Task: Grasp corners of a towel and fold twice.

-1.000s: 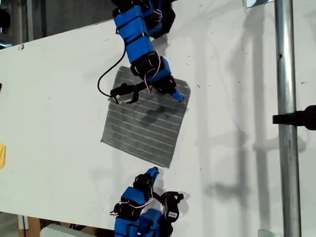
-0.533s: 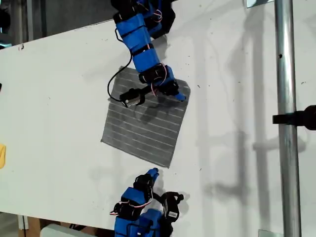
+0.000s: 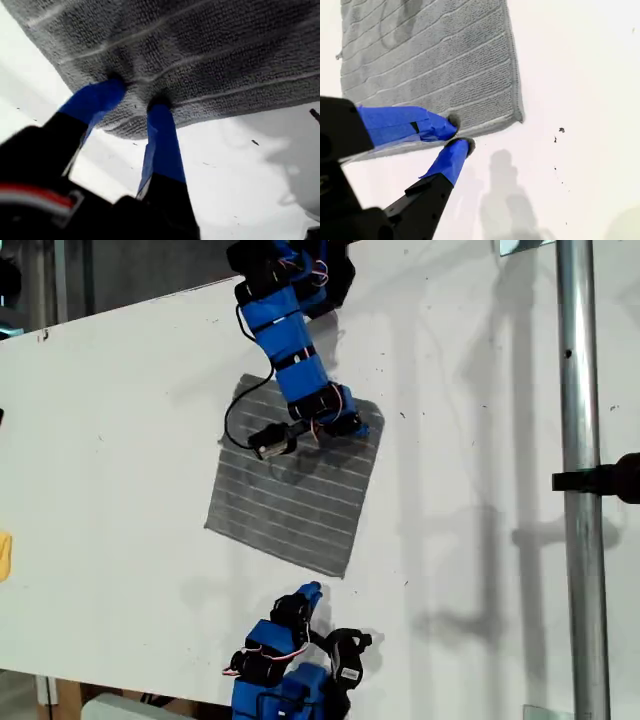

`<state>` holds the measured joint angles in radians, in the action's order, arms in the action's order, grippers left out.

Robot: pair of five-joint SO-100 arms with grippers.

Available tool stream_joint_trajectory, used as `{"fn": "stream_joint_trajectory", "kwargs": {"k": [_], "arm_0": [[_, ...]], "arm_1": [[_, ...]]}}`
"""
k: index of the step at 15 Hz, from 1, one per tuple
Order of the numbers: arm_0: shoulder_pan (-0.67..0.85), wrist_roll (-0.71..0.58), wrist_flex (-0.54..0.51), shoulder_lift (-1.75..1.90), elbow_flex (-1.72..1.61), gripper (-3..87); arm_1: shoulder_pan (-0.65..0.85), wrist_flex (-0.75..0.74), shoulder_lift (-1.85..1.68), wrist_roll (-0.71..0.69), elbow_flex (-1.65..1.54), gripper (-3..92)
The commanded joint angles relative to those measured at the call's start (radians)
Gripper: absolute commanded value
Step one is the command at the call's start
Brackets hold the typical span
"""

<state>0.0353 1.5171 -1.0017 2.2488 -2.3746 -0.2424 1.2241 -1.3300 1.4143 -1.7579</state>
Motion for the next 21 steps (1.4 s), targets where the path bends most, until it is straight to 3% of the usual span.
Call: {"fn": "stream_joint_trajectory", "kwargs": {"k": [1,4,5,9,11,15,17,21], "arm_0": [[-0.002,0.012,-0.011,0.0,0.087,4.7],[-0.012,0.018,-0.015,0.0,0.097,6.9],[-0.015,0.02,-0.018,0.0,0.106,7.0],[-0.018,-0.005,-0.071,-0.041,0.201,7.9],[-0.023,-0.094,-0.089,-0.109,0.295,14.8],[-0.021,-0.397,-0.101,-0.155,0.345,25.3],[-0.006,-0.479,-0.193,-0.23,0.408,25.8],[0.008,-0.448,-0.15,-0.497,0.439,25.6]], "arm_1": [[0.023,-0.012,0.017,0.012,0.025,3.9],[0.011,-0.04,0.041,0.012,0.044,7.9],[0.005,-0.048,0.041,0.023,0.044,-0.2],[-0.002,-0.078,0.029,0.021,0.048,-0.2],[0.003,-0.075,0.015,0.018,0.048,-0.2],[0.012,-0.058,-0.011,0.014,0.04,-0.2],[0.015,-0.058,-0.014,0.012,0.04,-0.2],[0.008,-0.058,-0.023,0.02,0.044,-0.2]]}}
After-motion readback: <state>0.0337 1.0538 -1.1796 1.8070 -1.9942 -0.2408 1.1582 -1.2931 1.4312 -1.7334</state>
